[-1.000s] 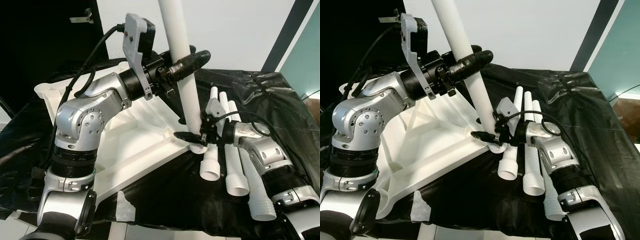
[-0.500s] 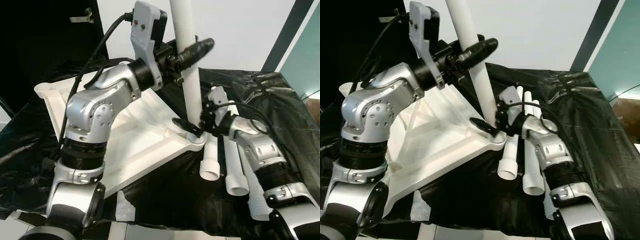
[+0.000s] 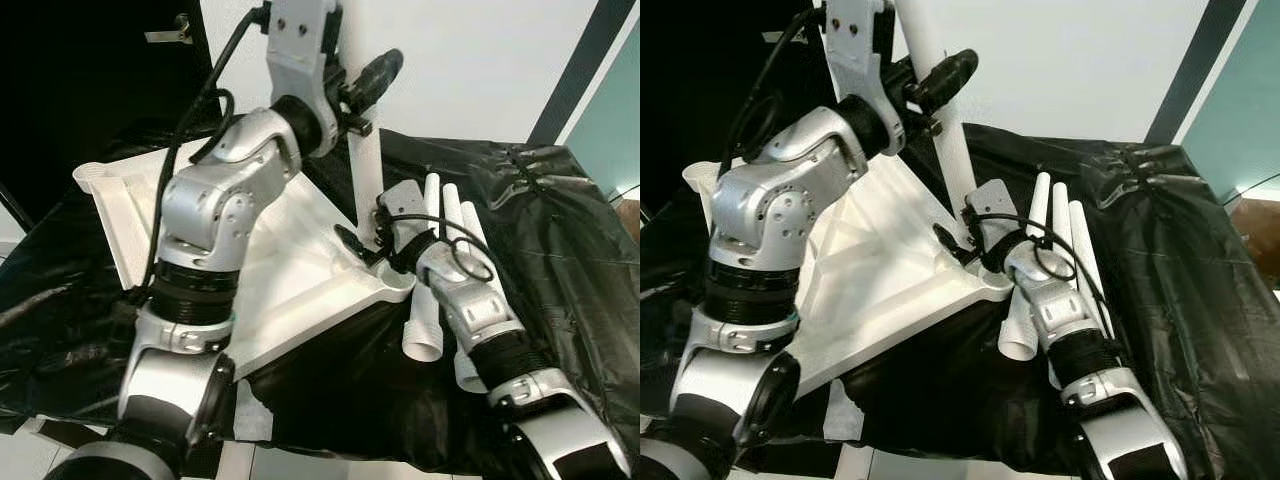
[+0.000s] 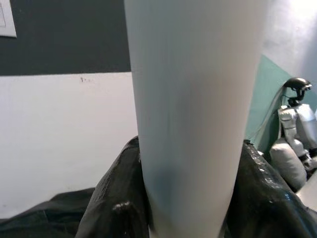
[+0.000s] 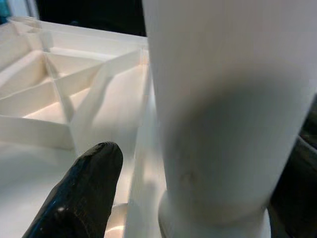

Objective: Building children table

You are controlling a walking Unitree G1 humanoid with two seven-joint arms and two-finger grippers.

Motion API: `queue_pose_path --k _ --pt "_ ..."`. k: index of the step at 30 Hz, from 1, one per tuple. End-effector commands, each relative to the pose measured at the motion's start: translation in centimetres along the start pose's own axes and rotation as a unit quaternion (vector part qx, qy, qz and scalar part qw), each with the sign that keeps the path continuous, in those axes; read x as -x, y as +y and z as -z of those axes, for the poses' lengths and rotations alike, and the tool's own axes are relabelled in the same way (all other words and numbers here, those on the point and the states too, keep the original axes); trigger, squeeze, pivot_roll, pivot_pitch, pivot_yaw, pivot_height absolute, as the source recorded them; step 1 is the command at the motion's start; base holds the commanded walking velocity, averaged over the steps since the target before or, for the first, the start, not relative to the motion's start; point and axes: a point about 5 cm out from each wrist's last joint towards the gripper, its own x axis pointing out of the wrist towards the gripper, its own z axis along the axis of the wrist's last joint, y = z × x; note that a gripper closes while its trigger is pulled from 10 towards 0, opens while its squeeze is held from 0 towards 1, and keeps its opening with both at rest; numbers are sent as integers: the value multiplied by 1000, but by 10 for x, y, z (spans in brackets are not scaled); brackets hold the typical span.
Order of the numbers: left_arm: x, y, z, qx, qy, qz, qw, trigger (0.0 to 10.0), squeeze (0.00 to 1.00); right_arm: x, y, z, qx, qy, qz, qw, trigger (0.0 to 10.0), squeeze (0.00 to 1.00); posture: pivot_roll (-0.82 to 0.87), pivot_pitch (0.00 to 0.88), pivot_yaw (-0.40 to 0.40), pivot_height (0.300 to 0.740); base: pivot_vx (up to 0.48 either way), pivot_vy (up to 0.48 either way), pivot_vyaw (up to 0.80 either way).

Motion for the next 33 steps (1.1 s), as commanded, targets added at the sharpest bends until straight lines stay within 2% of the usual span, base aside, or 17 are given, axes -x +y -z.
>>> queue_pose_path --k 1,5,6,10,16,18,19,20,22,23,33 --pt "-3 -4 -8 -11 -18 -4 1000 10000 0 -2 -3 0 -3 0 19 1000 10000 0 19 0 -43 740 0 0 0" --pt "-5 -7 -9 -8 -19 -2 1000 10000 0 -5 -7 -3 -3 -9 41 999 10000 0 18 0 -39 740 0 0 0" --pt "-7 -10 -9 -8 -20 1 1000 10000 0 -7 -11 -8 11 -23 53 998 10000 0 17 0 -35 740 0 0 0" --pt "-9 -13 -8 -8 -19 4 1000 10000 0 -11 -16 -15 35 -36 53 997 10000 0 18 0 -35 740 0 0 0" --pt "-10 -15 -6 -6 -17 4 1000 10000 0 -12 -15 -18 46 -41 51 997 10000 0 18 0 -36 740 0 0 0" --pt "-11 -15 -6 -5 -16 4 1000 10000 0 -12 -13 -16 44 -39 49 997 4980 0 17 0 -36 740 0 0 0" --pt "-11 -15 -6 -5 -17 3 1000 10000 0 -12 -12 -15 40 -38 47 997 4941 0 18 0 -37 740 0 0 0" --pt "-11 -15 -6 -5 -17 3 1000 10000 0 -11 -11 -13 36 -34 45 998 2392 0 18 0 -37 740 0 0 0" --pt "-11 -15 -6 -4 -17 3 1000 10000 0 -11 -11 -12 34 -32 44 998 2392 0 18 0 -37 740 0 0 0" --pt "-11 -15 -6 -5 -17 3 1000 10000 0 -11 -11 -11 32 -32 47 998 0 0 19 0 -36 740 0 0 0" --pt "-11 -15 -6 -17 -17 4 1000 10000 0 -11 -15 -6 8 -27 62 998 0 0 17 0 -33 740 0 0 0"
